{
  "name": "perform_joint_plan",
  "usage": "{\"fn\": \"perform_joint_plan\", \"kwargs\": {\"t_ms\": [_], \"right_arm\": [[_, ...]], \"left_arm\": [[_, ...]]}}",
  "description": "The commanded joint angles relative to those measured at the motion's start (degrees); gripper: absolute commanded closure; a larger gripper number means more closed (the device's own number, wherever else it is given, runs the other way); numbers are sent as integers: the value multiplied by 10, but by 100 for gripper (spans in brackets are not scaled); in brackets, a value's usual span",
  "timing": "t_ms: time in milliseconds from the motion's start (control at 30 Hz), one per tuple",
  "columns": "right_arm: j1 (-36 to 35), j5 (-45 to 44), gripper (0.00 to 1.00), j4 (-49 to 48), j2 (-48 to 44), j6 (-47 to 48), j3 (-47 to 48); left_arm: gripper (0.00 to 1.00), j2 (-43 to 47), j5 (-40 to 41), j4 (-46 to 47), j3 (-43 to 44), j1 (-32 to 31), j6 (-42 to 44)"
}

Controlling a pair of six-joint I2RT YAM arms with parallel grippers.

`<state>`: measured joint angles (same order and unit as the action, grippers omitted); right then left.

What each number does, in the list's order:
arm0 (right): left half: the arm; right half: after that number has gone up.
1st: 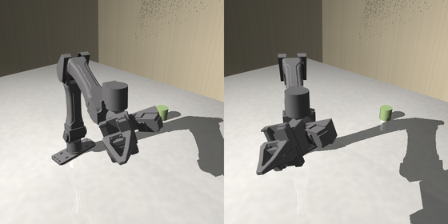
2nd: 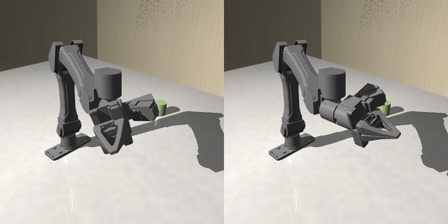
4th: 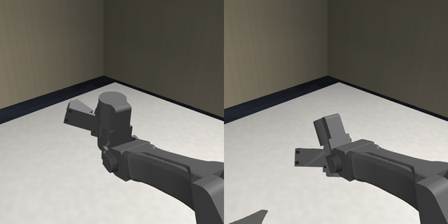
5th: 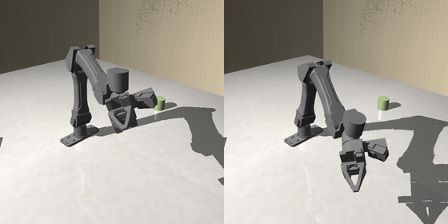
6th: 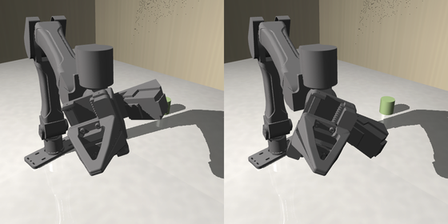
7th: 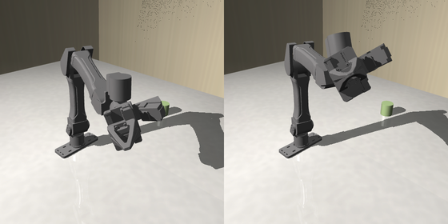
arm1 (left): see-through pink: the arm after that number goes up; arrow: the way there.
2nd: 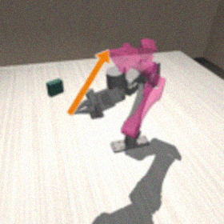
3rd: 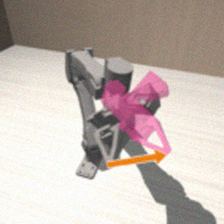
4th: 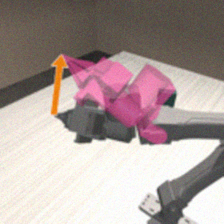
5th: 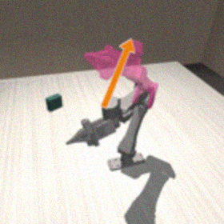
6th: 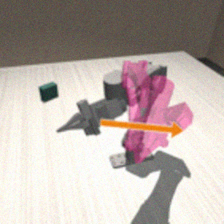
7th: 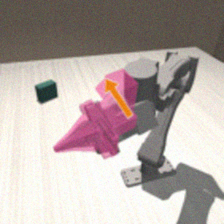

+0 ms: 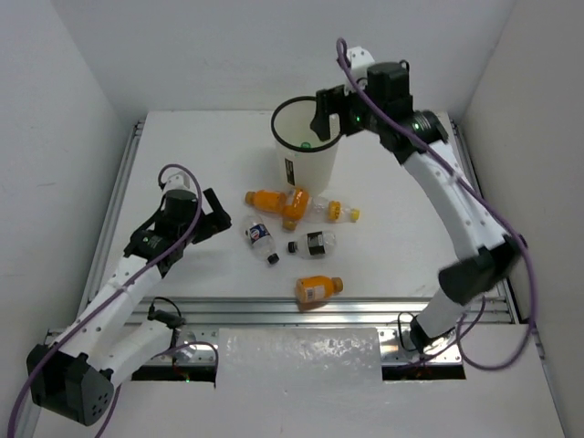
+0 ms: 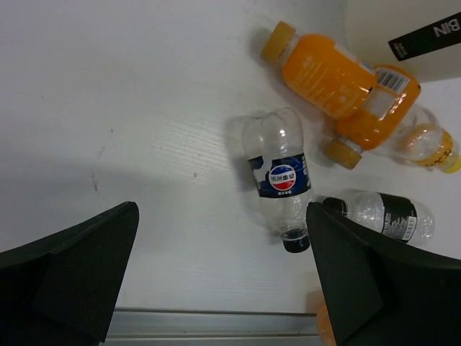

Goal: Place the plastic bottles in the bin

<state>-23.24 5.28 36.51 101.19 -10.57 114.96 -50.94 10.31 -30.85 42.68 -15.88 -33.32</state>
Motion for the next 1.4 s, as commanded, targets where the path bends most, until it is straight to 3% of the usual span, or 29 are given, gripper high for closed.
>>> {"fn": "perform_joint_plan", "kwargs": {"t_ms": [0,33,133,267,500,700,767,867,900,1000,1033,1067,1200,1267,1367], "right_arm": [[-78,-4,1,-35,-152,-13,-166],[-121,-28,1,-49,-174,-23,-260],[-221,-91,1,-143,-243,-52,-427],[-298,-127,3,-242,-229,-75,-520],[-320,-150,3,-276,-18,-70,-441],[-319,-159,6,-289,114,-80,-386],[-320,-142,10,-305,133,-83,-377],[-320,-142,25,-310,160,-89,-366],[-320,-142,42,-316,163,-85,-366],[-321,-129,60,-340,143,-78,-384],[-322,-119,71,-344,130,-75,-396],[-324,-93,75,-348,112,-70,-404],[-333,-61,75,-362,-52,-55,-446],[-327,-111,74,-322,-89,-34,-426],[-262,-124,73,-263,-105,-10,-361]], "left_arm": [[0,13,20,11,13,-6,-23],[0,24,49,-9,20,-6,-21],[0,36,131,-54,61,-5,-8],[0,65,229,-98,82,-5,1],[0,186,212,-58,48,-5,14],[0,192,174,-37,37,-6,33],[0,187,166,-37,40,-5,34],[0,189,156,-33,39,-6,35],[0,192,156,-32,37,-6,35],[0,199,159,-30,37,-6,36],[0,202,157,-29,37,-6,38],[0,203,157,-29,37,-5,39],[0,217,143,-17,29,-6,47],[0,216,124,-7,22,-6,51],[0,199,112,-5,22,-6,55]]}}
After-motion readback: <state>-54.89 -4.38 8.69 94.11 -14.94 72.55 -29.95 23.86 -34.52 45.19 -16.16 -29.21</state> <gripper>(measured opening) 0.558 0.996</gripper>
